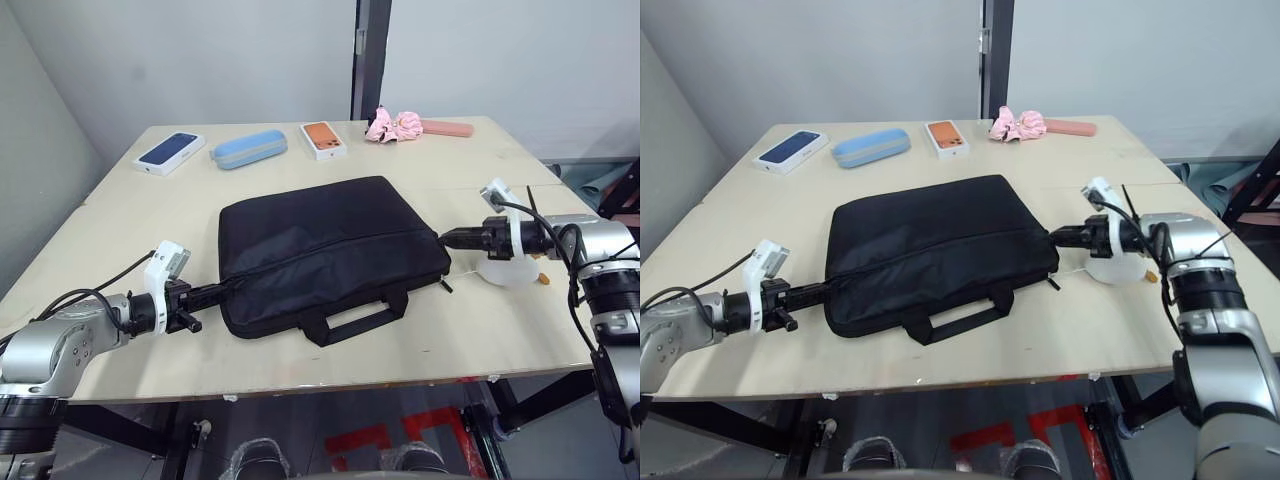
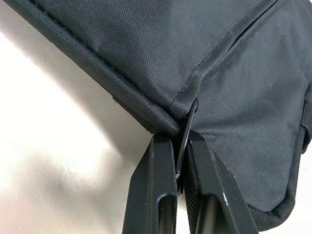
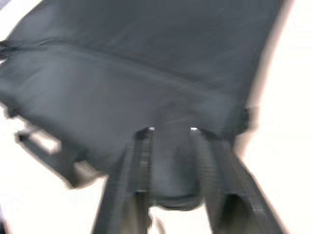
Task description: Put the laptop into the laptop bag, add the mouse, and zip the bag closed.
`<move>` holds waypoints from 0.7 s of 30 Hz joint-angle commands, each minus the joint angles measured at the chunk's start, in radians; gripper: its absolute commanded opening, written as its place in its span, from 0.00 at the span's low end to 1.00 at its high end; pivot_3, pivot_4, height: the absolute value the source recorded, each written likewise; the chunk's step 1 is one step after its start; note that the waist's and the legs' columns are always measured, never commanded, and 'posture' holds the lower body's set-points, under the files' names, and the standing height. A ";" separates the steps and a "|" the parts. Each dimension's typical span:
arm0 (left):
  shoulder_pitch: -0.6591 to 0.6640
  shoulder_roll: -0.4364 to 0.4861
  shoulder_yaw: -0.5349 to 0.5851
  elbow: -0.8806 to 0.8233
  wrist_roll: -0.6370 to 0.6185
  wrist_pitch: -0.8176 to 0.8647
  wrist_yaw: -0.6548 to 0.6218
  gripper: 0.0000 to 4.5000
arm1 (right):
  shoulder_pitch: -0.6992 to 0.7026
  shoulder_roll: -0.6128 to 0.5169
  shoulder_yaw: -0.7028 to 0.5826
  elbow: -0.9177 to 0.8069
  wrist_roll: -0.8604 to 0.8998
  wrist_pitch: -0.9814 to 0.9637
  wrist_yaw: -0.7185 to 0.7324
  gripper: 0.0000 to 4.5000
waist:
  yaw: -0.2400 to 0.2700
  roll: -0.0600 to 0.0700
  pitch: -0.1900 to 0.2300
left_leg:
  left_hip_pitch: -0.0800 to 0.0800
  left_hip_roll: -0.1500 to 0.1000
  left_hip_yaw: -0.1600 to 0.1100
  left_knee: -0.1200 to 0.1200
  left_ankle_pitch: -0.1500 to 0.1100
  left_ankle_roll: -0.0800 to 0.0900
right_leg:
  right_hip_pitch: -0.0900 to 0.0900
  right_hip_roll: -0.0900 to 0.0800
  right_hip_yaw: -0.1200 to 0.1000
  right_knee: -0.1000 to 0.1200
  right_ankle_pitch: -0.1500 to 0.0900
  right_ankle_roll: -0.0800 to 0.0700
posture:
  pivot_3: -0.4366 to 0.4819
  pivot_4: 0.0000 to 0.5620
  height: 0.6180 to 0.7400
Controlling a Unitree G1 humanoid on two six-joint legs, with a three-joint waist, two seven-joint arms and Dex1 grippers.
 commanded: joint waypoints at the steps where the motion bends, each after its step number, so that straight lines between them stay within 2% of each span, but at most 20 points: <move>1: -0.028 0.009 0.001 -0.002 0.018 -0.028 -0.011 0.00 | -0.046 0.004 0.017 0.100 -0.033 -0.087 -0.017 0.64 | 0.002 0.000 0.000 | 0.000 0.000 0.000 0.000 0.000 0.000 | 0.000 0.000 0.000 0.000 0.000 0.000 | 0.48 0.27 1.00; 5: -0.033 0.005 -0.002 -0.006 0.021 -0.028 -0.016 0.00 | -0.093 0.041 0.026 0.211 -0.028 -0.050 -0.018 0.94 | 0.004 0.000 0.000 | -0.001 0.000 0.000 0.000 0.000 0.000 | 0.000 0.000 0.000 0.000 0.000 0.000 | 0.48 0.27 1.00; 12: 0.000 0.005 0.013 -0.048 0.013 -0.015 -0.014 0.00 | -0.114 0.062 0.050 0.294 -0.062 -0.083 -0.027 0.94 | 0.006 0.000 0.000 | -0.001 0.000 0.000 0.000 0.000 0.000 | 0.000 0.000 0.000 0.000 0.000 0.000 | 0.48 0.27 1.00; 15: 0.007 0.006 0.016 -0.056 0.011 -0.012 -0.012 0.00 | -0.119 0.063 0.040 0.297 -0.046 -0.059 -0.007 0.78 | 0.006 0.000 0.000 | -0.001 0.000 0.000 0.000 0.000 0.000 | 0.000 0.000 -0.001 0.000 0.000 0.000 | 0.48 0.27 1.00; 21: 0.006 0.001 0.009 -0.079 0.001 0.000 -0.005 0.00 | -0.092 0.061 0.042 0.257 -0.030 -0.036 0.008 0.31 | 0.006 0.000 0.000 | -0.001 0.000 0.000 0.000 0.000 0.000 | 0.000 0.000 0.000 0.000 0.000 0.000 | 0.48 0.27 1.00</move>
